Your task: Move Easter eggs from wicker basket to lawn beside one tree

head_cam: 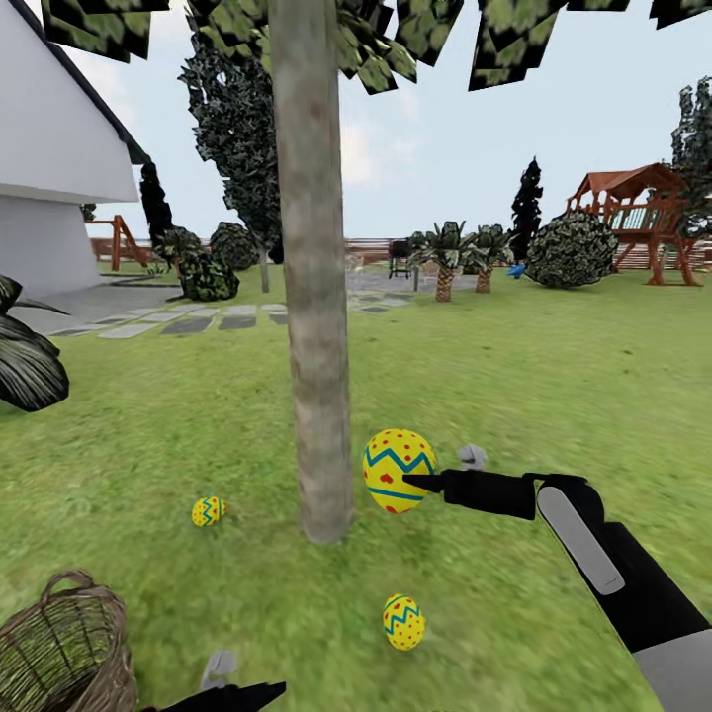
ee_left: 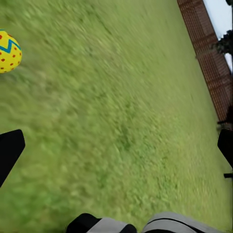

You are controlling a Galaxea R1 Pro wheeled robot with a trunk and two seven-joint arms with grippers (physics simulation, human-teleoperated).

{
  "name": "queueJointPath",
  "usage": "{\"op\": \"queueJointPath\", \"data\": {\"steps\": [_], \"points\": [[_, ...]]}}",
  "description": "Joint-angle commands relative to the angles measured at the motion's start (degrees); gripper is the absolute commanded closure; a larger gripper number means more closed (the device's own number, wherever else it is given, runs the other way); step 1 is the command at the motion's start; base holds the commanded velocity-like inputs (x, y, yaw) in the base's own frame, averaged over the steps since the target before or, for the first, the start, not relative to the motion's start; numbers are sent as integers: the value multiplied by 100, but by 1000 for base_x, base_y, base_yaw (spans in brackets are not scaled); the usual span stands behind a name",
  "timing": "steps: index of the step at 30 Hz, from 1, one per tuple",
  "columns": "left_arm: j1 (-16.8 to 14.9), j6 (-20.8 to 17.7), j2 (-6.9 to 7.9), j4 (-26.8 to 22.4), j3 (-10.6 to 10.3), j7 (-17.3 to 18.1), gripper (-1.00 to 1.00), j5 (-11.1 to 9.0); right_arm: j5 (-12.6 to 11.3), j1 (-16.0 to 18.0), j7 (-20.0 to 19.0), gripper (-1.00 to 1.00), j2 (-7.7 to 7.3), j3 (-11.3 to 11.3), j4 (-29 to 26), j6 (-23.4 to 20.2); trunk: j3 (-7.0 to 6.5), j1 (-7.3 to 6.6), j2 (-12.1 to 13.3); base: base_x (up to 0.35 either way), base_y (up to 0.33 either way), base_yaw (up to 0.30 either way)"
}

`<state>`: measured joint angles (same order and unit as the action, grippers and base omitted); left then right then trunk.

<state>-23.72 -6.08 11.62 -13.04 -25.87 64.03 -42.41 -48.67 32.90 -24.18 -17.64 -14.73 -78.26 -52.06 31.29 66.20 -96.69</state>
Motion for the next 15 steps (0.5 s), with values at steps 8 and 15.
{"op": "queueJointPath", "data": {"steps": [8,15], "points": [[-4,-60,7,0,-40,17,-100,-57,15,5,-35,100,-2,-4,4,-7,-21,-1,-3,0,-303,-279],[-5,-3,6,8,-41,-10,-100,-59,23,5,-8,100,6,-12,12,-6,-43,-1,-3,90,-305,-280]]}}
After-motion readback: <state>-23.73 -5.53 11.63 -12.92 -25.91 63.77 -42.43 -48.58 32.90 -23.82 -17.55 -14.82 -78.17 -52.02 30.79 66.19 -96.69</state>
